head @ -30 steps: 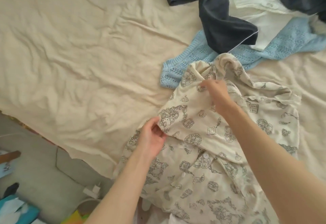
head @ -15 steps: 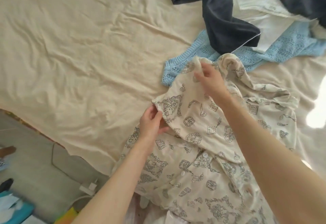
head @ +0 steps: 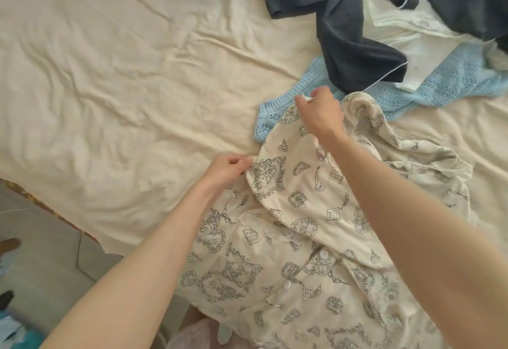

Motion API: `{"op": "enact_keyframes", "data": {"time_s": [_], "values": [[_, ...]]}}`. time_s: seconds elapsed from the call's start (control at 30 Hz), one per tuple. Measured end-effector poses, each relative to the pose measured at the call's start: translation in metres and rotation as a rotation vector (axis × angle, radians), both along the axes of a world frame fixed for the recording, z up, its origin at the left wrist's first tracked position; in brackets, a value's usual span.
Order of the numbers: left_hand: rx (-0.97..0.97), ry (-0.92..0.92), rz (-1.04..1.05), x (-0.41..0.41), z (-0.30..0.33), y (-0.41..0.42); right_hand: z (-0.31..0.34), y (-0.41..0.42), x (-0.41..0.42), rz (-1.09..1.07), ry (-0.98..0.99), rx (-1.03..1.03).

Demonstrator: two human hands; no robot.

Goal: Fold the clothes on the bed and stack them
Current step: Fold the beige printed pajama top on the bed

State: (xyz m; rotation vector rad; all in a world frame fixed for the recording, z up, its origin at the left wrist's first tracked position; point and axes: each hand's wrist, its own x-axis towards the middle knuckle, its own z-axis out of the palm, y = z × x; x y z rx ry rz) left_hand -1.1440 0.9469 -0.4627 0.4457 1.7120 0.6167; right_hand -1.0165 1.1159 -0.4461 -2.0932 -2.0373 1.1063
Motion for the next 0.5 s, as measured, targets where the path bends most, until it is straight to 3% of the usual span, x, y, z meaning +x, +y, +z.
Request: {"op": "enact_keyframes", "data": {"time_s": [0.1,0.17,0.27,0.37,0.5], "values": [[-0.04,-0.009,-0.008,0.002,0.0,0.003,-0.003,0.009,-0.01,-0.023,-0.048,-0.167],[0.021,0.044,0.076,0.003,0.002,-0.002,-0.001,0.01,-0.011,-0.107,0.036,-0.254],[0.166,0.111,0.167,-0.001,0.01,-0.008,0.007,0.016,-0.014,-0.263,0.332,-0.172],[0.237,0.15,0.232,-0.007,0.014,-0.006,0.013,0.023,-0.015,-0.266,0.51,-0.119],[0.179,0.272,0.222,-0.006,0.002,0.0,0.006,0.019,-0.002,-0.247,0.491,-0.159]]}}
